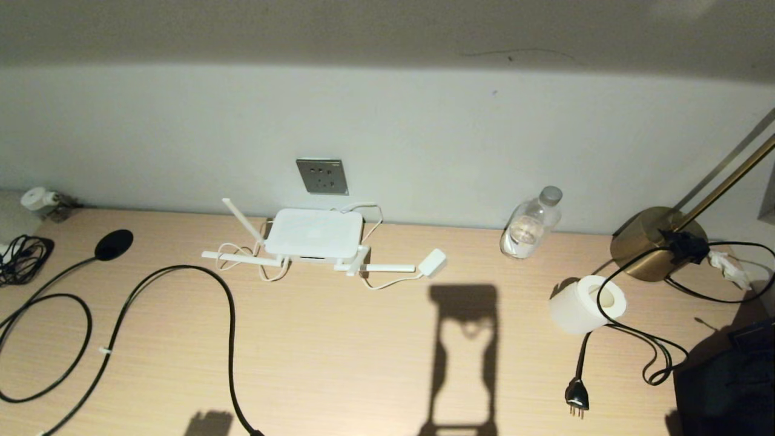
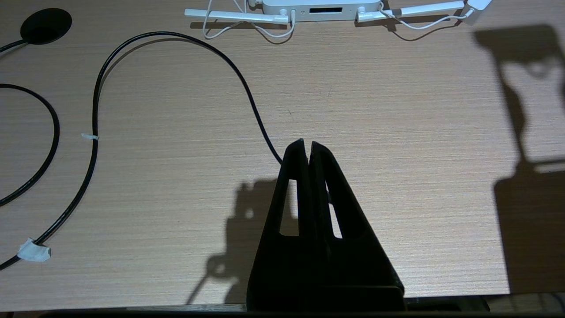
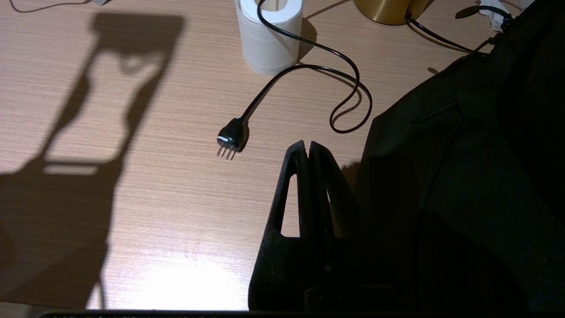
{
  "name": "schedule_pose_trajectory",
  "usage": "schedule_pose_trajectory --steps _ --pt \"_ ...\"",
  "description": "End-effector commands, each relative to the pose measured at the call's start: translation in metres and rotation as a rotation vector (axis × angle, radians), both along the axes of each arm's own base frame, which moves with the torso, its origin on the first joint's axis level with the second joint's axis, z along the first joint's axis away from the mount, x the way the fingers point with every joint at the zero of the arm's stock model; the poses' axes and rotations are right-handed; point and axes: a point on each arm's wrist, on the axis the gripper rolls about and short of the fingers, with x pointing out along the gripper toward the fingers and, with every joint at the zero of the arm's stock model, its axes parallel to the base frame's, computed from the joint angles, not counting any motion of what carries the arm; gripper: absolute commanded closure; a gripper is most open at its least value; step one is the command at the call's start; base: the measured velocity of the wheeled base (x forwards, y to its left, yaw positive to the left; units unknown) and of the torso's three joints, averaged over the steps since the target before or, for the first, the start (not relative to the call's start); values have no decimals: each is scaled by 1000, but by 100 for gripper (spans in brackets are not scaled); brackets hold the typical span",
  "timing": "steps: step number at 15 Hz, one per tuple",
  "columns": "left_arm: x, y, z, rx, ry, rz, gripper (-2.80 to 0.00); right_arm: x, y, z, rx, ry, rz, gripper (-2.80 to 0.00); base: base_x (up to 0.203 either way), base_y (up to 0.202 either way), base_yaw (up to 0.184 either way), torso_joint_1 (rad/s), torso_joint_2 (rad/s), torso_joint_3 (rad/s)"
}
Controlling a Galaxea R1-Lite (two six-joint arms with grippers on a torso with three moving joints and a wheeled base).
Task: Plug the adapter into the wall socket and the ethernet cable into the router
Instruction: Pick up plug
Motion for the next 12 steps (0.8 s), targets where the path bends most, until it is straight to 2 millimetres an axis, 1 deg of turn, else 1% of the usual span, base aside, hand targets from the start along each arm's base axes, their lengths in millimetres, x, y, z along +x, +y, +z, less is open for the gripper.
schedule_pose_trajectory --steps 1,4,5,7,8,10,12 --pt "0 0 0 -4 0 2 0 0 0 0 -1 0 1 0 0 0 0 0 0 0" --pt "-1 0 2 3 -8 2 0 0 0 0 1 0 -1 0 0 0 0 0 0 0" --pt "-3 0 10 15 -29 -17 0 0 0 0 1 0 1 0 0 0 0 0 0 0" --pt "-4 -1 36 28 -42 -50 0 0 0 0 -1 0 1 0 0 0 0 0 0 0" --pt "1 -1 52 30 -13 -57 0 0 0 0 1 0 1 0 0 0 0 0 0 0" --pt "23 -2 86 18 84 -68 0 0 0 0 1 0 0 0 0 0 0 0 0 0" --pt "53 -2 106 -17 195 -96 0 0 0 0 1 0 1 0 0 0 0 0 0 0"
